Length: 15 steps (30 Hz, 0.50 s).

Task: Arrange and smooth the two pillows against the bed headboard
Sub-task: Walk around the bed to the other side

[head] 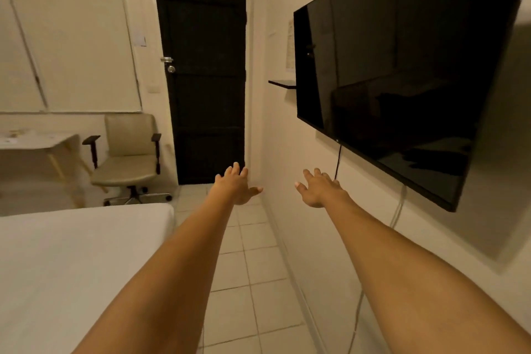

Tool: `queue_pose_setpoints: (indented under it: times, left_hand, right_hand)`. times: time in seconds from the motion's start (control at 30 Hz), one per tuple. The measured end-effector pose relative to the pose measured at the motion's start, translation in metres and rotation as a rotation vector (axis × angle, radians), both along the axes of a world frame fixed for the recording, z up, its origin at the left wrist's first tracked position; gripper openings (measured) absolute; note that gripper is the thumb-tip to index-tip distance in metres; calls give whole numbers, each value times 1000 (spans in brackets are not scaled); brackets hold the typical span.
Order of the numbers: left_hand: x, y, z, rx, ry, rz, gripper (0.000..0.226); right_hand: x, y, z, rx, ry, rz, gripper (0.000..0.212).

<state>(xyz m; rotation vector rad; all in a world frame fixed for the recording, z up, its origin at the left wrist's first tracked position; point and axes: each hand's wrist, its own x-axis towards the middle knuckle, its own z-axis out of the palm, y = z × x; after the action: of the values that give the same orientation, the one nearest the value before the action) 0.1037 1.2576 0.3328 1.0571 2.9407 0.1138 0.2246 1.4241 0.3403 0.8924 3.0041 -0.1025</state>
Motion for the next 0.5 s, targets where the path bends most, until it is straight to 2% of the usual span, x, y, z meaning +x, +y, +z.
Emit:
queue_pose_setpoints:
  times: [0.27,0.5]
  left_hand:
    - [-86,11,-12,-26,-17,176,81]
    - [-203,32,-17,0,-16,214,81]
  right_hand:
    - [-113,39,-6,-9,20,171,63]
    - [-241,69,-16,-4,56,233,63]
